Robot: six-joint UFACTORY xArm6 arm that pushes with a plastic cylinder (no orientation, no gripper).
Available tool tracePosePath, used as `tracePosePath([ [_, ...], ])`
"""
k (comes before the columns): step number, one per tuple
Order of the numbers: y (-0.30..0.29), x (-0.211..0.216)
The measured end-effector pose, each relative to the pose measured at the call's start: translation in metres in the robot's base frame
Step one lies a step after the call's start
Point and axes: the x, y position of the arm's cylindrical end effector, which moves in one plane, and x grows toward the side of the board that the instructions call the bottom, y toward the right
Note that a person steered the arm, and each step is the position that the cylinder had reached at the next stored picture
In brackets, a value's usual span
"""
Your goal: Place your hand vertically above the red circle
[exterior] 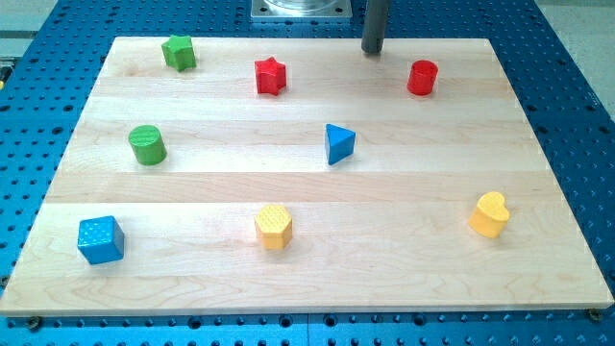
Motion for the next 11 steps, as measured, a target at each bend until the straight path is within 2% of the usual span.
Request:
tracePosePath([
  [1,-0.088,0.007],
  [2,-0.12,0.006],
  [3,-0.121,0.006],
  [8,-0.091,0.036],
  [9,-0.058,0.035],
  [10,-0.009,0.021],
  [11,0.025,-0.016],
])
